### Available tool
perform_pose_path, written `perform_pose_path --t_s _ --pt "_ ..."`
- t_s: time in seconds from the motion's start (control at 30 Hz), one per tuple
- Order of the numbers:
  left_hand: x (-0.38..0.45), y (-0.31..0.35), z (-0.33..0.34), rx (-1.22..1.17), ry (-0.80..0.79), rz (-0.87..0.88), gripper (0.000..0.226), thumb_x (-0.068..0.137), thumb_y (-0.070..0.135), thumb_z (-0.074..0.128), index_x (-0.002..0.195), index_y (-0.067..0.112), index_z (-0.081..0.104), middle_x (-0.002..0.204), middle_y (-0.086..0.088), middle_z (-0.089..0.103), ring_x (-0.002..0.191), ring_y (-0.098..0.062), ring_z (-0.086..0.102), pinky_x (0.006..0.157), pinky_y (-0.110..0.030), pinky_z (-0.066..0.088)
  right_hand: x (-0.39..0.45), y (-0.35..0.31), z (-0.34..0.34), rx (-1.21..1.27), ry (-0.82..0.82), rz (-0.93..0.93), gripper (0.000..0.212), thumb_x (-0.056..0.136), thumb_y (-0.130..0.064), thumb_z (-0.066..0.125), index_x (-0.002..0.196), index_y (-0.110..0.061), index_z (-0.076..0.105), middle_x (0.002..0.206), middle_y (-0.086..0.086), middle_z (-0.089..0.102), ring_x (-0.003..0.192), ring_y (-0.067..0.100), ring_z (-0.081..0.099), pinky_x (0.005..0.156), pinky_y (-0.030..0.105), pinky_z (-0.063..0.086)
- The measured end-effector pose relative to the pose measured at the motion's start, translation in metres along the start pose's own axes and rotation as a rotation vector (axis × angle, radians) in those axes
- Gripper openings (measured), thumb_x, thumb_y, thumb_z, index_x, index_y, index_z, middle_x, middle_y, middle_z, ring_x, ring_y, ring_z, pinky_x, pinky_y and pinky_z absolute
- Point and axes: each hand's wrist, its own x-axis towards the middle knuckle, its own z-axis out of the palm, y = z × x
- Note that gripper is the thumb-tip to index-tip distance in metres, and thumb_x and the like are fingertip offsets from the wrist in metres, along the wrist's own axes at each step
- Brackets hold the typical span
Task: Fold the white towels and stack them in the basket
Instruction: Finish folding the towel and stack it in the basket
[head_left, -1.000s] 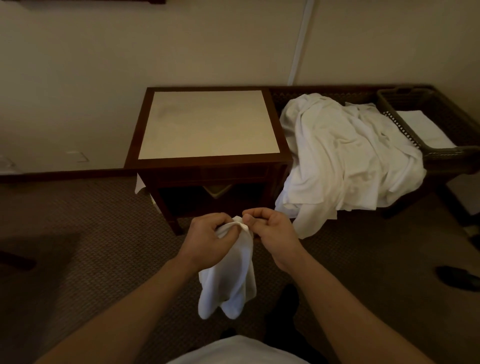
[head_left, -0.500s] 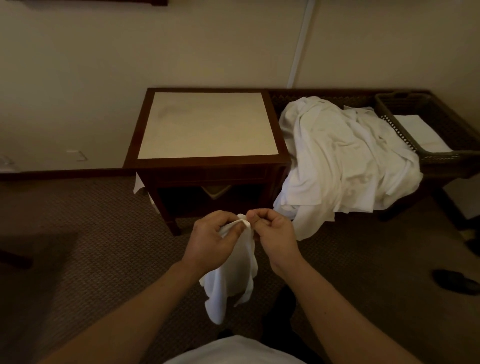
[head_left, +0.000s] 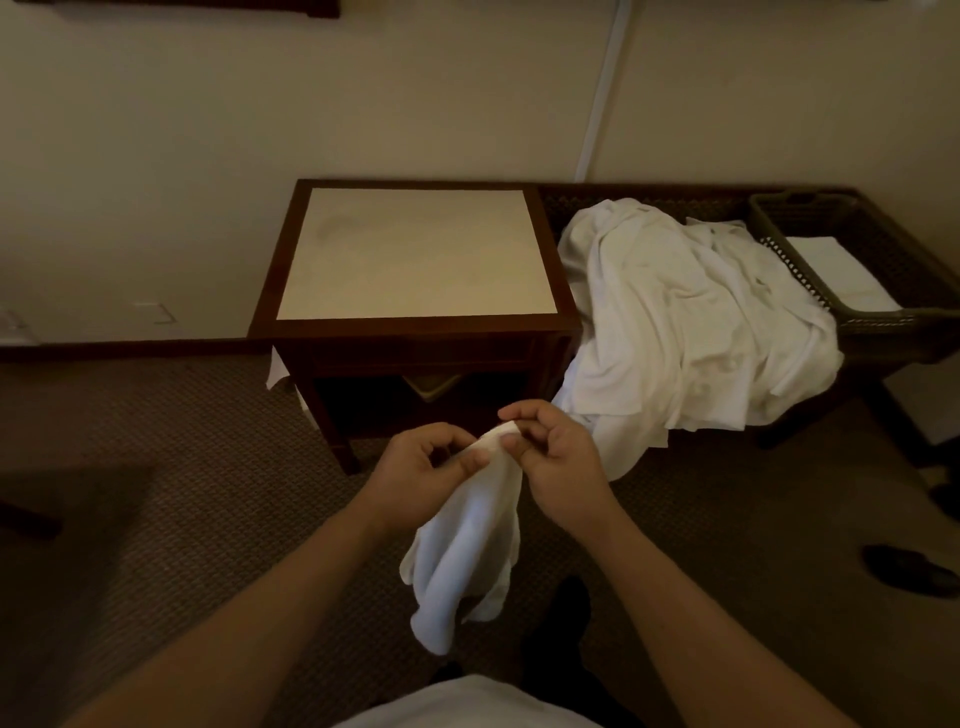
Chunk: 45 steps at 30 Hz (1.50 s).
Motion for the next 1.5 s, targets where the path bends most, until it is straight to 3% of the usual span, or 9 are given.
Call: perform_pose_path --t_s 0.13,0.2,0.33,0.53,0.67,0.87,1.1,1.33,1.5 --pt "0.003 -0.009 -0.002 -0.044 -0.084 -0.03 0.008 0.092 0.022 0.073 0.09 0.023 0.08 0.134 0.019 0.056 0.122 0.0 0.056 0.095 -0.033 0.055 0.006 -0.015 -0.012 -0.224 -0.05 -0.145 0.033 0.099 -0.005 0.056 0.115 -0.033 0.06 0.101 -0.011 0.068 0.098 0.008 0.065 0.083 0.022 0.053" --pt "0.004 -0.006 0.002 -0.158 -0.154 -0.004 0.012 0.094 0.019 0.07 0.094 0.014 0.081 0.144 0.014 0.054 0.13 -0.007 0.054 0.098 -0.038 0.054 0.008 -0.027 -0.016 -0.277 -0.079 -0.205 0.034 0.099 -0.002 0.054 0.118 -0.03 0.06 0.1 -0.013 0.066 0.097 0.008 0.063 0.082 0.019 0.051" --pt "0.009 0.001 0.01 -0.184 -0.094 0.059 0.02 0.096 0.025 0.066 0.1 0.008 0.076 0.116 -0.003 0.071 0.107 -0.024 0.068 0.089 -0.054 0.057 0.013 -0.045 -0.024 -0.323 -0.072 -0.267 0.035 0.098 0.0 0.053 0.12 -0.027 0.059 0.1 -0.01 0.065 0.096 0.012 0.063 0.082 0.027 0.053" --pt "0.012 -0.028 0.014 0.195 0.042 0.178 0.036 0.095 0.054 0.054 0.091 0.025 0.075 0.101 0.017 0.068 0.096 -0.013 0.061 0.084 -0.044 0.053 0.011 -0.065 -0.02 -0.237 -0.088 -0.331 0.039 0.094 0.004 0.056 0.118 -0.027 0.06 0.098 0.001 0.067 0.093 0.02 0.065 0.084 0.04 0.054" --pt "0.017 -0.049 0.022 0.323 0.06 0.129 0.038 0.099 0.053 0.047 0.08 0.025 0.065 0.081 0.015 0.059 0.082 -0.012 0.055 0.074 -0.045 0.05 0.012 -0.081 -0.018 -0.138 -0.094 -0.361 0.04 0.092 0.009 0.057 0.113 -0.024 0.061 0.097 0.004 0.069 0.094 0.021 0.066 0.086 0.032 0.054" --pt "0.015 -0.074 0.019 0.247 0.085 -0.176 0.019 0.103 0.026 0.056 0.091 0.038 0.064 0.092 0.008 0.066 0.083 -0.001 0.061 0.072 -0.021 0.044 0.016 -0.088 -0.031 -0.017 -0.025 -0.369 0.032 0.093 0.013 0.055 0.114 -0.011 0.06 0.094 0.006 0.071 0.093 0.017 0.068 0.089 0.024 0.05" --pt "0.01 -0.083 0.013 0.217 0.313 -0.143 0.02 0.1 0.021 0.061 0.112 0.019 0.077 0.108 0.012 0.065 0.095 0.007 0.058 0.084 -0.009 0.044 0.016 -0.094 -0.033 0.012 0.02 -0.394 0.029 0.093 0.012 0.055 0.114 -0.007 0.059 0.092 0.007 0.073 0.092 0.018 0.069 0.09 0.028 0.052" --pt "0.018 -0.103 -0.011 0.317 0.255 -0.272 0.021 0.103 0.024 0.057 0.099 0.016 0.075 0.091 -0.002 0.068 0.084 -0.019 0.065 0.073 -0.028 0.042 0.017 -0.104 -0.034 0.083 0.063 -0.415 0.025 0.092 0.014 0.055 0.114 0.002 0.056 0.089 0.005 0.073 0.09 0.02 0.069 0.088 0.03 0.054" --pt "0.023 -0.104 -0.045 0.427 0.281 -0.26 0.025 0.104 0.013 0.051 0.117 0.002 0.069 0.112 -0.018 0.068 0.104 -0.035 0.063 0.089 -0.034 0.045 0.024 -0.107 -0.045 -0.069 0.23 -0.43 0.024 0.093 0.012 0.054 0.108 -0.006 0.06 0.091 -0.001 0.068 0.089 0.007 0.065 0.085 0.021 0.051"
